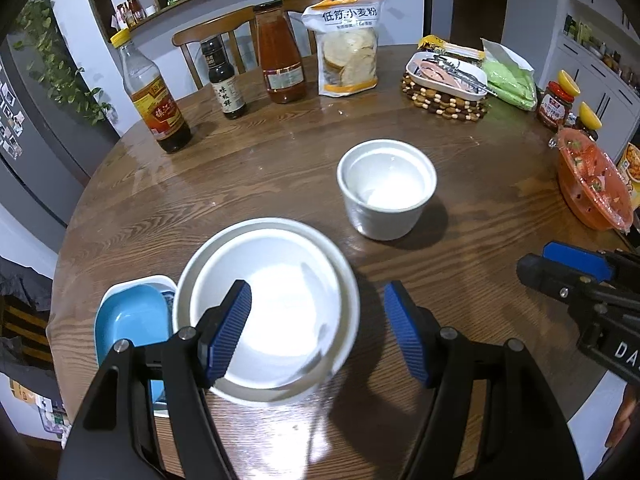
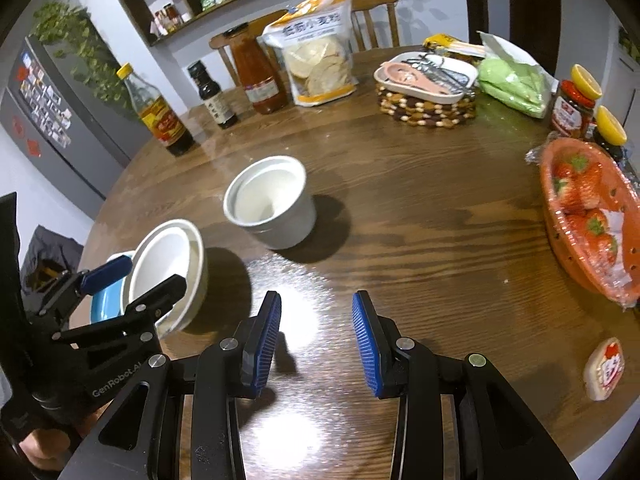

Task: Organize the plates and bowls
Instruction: 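Move both tools toward the white ramekin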

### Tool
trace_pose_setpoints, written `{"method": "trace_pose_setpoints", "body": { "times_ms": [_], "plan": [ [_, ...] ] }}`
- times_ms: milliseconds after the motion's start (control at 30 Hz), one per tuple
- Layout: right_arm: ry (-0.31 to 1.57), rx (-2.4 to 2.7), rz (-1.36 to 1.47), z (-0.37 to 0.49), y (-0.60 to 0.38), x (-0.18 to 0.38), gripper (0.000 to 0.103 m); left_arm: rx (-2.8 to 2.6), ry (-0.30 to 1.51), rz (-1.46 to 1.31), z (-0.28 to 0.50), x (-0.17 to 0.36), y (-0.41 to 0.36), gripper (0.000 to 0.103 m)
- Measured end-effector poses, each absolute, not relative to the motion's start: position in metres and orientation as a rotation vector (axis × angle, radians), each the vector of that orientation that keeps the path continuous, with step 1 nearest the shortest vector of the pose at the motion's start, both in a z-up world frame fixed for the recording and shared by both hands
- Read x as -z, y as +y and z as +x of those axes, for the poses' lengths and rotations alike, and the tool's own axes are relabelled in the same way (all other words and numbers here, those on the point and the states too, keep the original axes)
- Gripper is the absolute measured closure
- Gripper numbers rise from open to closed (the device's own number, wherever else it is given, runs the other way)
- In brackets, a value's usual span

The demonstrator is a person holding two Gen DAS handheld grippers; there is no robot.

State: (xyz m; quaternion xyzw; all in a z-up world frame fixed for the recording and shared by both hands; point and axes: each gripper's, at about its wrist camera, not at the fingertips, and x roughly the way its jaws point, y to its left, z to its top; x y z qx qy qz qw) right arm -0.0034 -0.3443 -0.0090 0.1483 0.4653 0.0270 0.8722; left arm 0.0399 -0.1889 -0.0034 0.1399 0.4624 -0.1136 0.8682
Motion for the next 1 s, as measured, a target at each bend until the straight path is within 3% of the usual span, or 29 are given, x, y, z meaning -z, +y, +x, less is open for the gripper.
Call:
{"method": "trace_pose_setpoints", "body": {
  "times_ms": [1000],
  "plan": [
    [0.893,-0.223,0.233,0.060,-0.356,-0.031,0.066,0.079,0.908,0.277,0.094,-0.029,-0.217,0.033]
  ]
}}
